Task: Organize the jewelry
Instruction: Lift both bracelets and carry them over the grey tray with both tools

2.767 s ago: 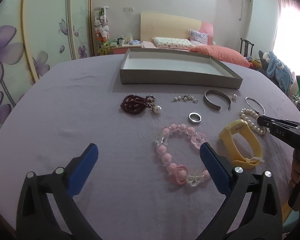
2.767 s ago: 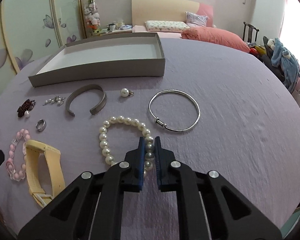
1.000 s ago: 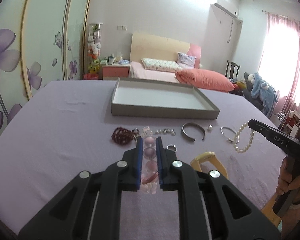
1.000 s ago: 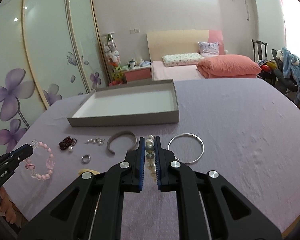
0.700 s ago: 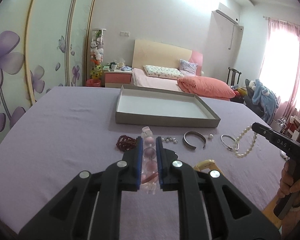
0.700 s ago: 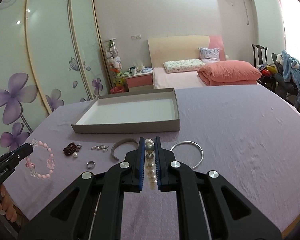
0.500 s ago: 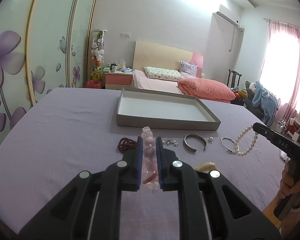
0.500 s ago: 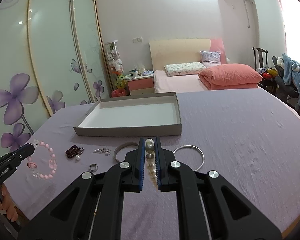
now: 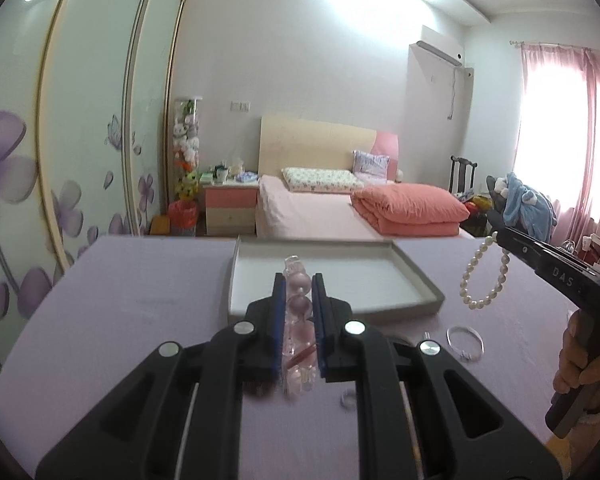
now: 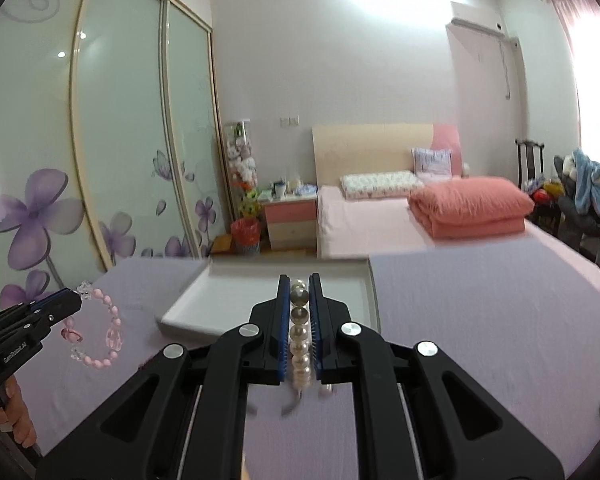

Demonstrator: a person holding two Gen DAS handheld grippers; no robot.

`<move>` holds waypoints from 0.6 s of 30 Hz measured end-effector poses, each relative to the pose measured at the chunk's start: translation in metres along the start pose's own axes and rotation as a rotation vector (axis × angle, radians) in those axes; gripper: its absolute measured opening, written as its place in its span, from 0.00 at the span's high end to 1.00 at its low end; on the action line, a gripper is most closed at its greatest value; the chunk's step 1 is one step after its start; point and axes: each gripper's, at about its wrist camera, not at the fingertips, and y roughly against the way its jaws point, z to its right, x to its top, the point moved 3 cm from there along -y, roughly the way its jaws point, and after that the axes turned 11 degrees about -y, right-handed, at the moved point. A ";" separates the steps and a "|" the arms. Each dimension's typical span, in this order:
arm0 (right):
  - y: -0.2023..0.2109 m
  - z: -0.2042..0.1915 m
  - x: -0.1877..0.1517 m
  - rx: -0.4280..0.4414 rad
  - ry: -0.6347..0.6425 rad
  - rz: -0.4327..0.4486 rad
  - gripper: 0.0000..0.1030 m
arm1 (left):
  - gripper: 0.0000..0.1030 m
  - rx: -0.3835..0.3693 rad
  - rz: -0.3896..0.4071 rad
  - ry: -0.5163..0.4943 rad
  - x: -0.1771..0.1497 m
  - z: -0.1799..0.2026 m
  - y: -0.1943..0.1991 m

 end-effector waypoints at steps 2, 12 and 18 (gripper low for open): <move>-0.016 -0.001 0.014 0.000 -0.002 0.016 0.90 | 0.87 0.004 0.009 -0.008 0.016 -0.004 -0.018; -0.115 0.004 0.033 -0.044 -0.028 0.002 0.90 | 0.87 0.030 -0.035 0.023 0.055 -0.020 -0.131; -0.184 0.021 0.018 -0.089 -0.088 -0.141 0.90 | 0.87 0.010 -0.118 0.052 0.045 -0.026 -0.204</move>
